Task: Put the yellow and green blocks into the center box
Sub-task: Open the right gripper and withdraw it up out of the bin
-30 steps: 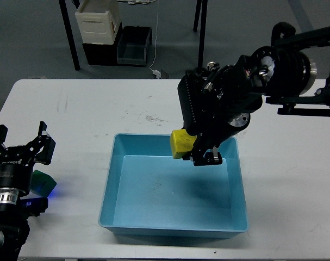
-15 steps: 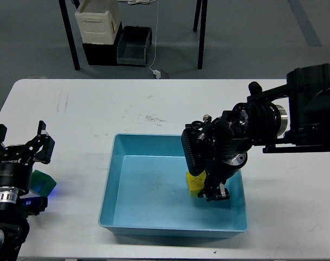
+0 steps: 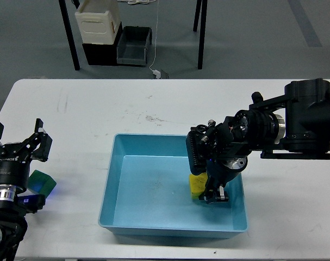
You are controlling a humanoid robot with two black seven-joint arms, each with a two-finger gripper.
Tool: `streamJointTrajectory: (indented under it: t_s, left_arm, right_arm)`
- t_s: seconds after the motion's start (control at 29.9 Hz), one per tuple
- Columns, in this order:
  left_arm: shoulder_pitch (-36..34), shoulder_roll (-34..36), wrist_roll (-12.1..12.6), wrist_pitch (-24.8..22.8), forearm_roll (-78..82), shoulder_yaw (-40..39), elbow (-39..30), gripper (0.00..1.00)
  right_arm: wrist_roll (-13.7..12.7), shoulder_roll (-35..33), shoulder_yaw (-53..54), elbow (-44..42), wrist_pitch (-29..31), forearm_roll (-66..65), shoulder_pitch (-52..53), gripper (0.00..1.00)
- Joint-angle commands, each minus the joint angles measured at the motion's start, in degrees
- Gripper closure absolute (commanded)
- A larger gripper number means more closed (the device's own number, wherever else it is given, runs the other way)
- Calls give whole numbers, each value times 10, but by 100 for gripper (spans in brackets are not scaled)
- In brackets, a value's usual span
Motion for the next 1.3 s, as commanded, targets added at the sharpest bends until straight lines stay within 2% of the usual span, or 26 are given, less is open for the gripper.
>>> streamJointTrajectory:
  t_s: [0.0, 0.2, 0.37, 0.53, 0.67, 0.73, 0.87, 1.0, 1.07, 1.27]
  left_arm:
    - [-1, 2, 3, 1, -2, -2, -1, 0]
    - [-4, 2, 4, 22, -3, -26, -4, 0]
    - [-17, 26, -3, 16, 0, -33, -4, 0]
    - [-34, 35, -4, -3, 5, -76, 0, 0]
    - [-42, 62, -11, 6, 29, -81, 0, 0]
    - [-46, 82, -33, 10, 59, -87, 1, 0]
    - [-57, 119, -108, 11, 141, -110, 10, 0]
    - [-71, 150, -217, 11, 272, -120, 28, 0]
    - [-85, 168, -256, 9, 334, -120, 49, 0]
    - [-100, 230, -256, -5, 563, -120, 61, 0]
  right_arm:
    - [0, -2, -1, -2, 0, 32, 2, 5]
    - [0, -12, 31, -3, -6, 71, 22, 5]
    - [0, -56, 84, -1, -7, 100, 43, 4]
    - [0, -122, 230, -2, -18, 128, 13, 4]
    - [0, -140, 357, -2, -28, 169, -53, 4]
    - [0, -143, 406, 0, -30, 191, -81, 4]
    - [0, -158, 498, 11, -84, 242, -161, 4]
    - [0, -160, 574, 33, -141, 254, -239, 4]
    - [0, -160, 610, 49, -160, 269, -275, 4]
    - [0, -159, 718, 69, -192, 382, -385, 4]
